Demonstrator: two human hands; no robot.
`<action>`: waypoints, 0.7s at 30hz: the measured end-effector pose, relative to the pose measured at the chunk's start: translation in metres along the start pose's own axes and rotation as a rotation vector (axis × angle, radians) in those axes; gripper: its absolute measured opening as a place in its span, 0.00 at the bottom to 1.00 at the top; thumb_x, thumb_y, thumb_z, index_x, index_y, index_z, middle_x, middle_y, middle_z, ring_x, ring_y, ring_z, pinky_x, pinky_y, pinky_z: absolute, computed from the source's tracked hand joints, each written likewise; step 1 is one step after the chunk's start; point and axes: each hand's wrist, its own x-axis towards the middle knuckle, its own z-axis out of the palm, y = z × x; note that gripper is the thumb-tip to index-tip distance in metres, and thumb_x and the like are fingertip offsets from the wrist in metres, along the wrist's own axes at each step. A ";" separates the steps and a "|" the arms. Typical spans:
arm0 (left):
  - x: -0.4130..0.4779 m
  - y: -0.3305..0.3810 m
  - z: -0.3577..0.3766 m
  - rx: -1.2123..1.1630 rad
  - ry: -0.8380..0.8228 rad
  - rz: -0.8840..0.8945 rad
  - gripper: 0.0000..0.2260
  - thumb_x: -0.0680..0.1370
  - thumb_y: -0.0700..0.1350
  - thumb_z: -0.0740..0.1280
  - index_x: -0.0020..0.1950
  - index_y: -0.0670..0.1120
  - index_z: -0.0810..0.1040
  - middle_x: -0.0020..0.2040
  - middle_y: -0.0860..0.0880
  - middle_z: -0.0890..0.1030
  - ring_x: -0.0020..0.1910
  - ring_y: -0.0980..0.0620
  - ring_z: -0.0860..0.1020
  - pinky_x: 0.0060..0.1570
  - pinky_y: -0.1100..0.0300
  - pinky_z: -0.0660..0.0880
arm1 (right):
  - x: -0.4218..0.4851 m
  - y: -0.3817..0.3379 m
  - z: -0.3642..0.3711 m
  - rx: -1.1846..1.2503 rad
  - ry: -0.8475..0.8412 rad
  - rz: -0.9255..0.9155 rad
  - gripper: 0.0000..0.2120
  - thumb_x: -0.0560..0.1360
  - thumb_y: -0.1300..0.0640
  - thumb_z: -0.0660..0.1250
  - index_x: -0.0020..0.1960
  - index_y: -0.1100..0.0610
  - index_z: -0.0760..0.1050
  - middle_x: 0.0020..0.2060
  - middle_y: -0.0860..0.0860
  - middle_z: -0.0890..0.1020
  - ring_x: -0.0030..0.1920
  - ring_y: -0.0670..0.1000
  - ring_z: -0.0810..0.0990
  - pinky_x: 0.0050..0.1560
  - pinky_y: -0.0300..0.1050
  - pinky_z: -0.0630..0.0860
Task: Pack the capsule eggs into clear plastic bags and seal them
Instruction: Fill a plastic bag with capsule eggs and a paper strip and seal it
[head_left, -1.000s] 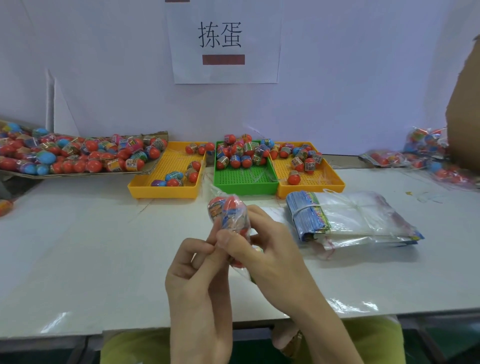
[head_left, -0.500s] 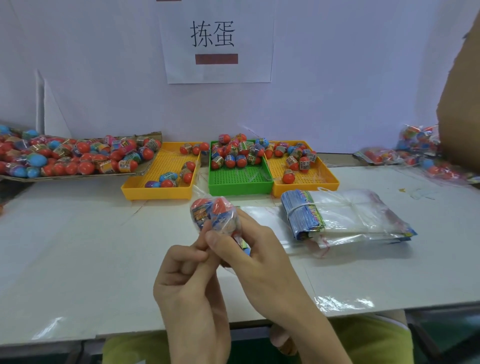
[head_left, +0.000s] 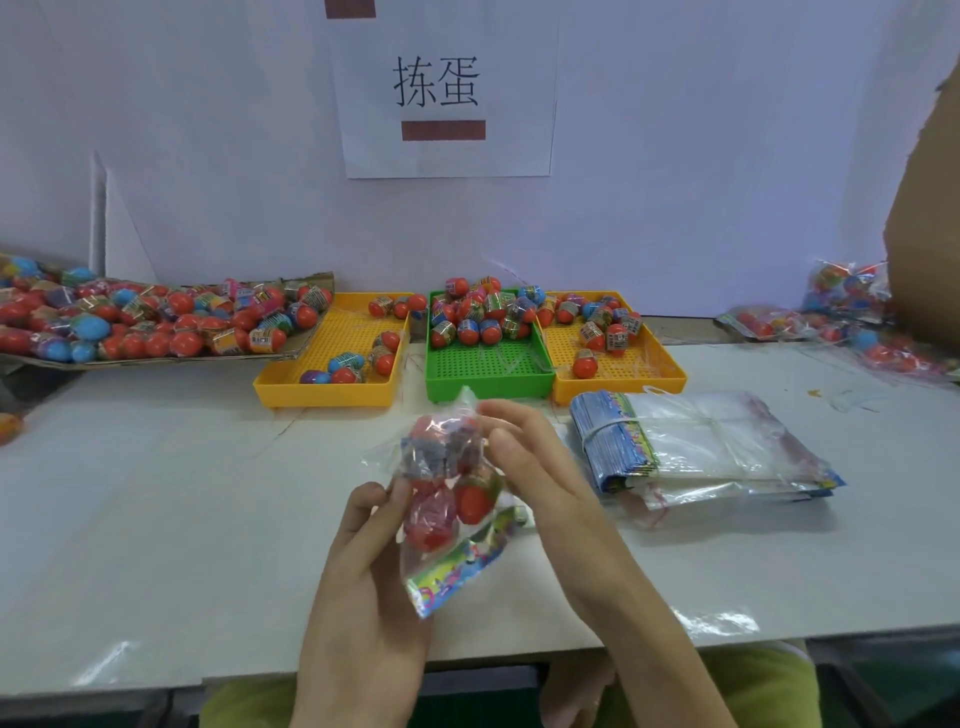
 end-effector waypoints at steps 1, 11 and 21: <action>0.001 0.000 -0.001 0.009 -0.011 -0.040 0.05 0.71 0.40 0.68 0.37 0.49 0.80 0.43 0.42 0.86 0.38 0.47 0.86 0.33 0.57 0.82 | -0.001 0.002 -0.004 0.041 0.002 0.004 0.15 0.78 0.47 0.67 0.63 0.50 0.74 0.56 0.46 0.84 0.51 0.43 0.84 0.47 0.33 0.77; 0.004 0.002 -0.013 0.377 0.015 0.119 0.22 0.63 0.53 0.76 0.52 0.43 0.86 0.52 0.42 0.86 0.47 0.48 0.86 0.38 0.57 0.82 | -0.007 0.002 -0.015 -0.062 -0.022 -0.013 0.12 0.72 0.53 0.73 0.55 0.52 0.81 0.49 0.57 0.84 0.51 0.60 0.83 0.53 0.54 0.81; 0.006 -0.001 -0.014 0.216 0.072 0.241 0.09 0.70 0.46 0.69 0.40 0.47 0.89 0.46 0.46 0.88 0.41 0.51 0.86 0.32 0.57 0.83 | -0.005 0.004 0.000 0.217 0.180 -0.042 0.08 0.72 0.50 0.70 0.39 0.53 0.84 0.40 0.53 0.85 0.39 0.49 0.81 0.37 0.44 0.79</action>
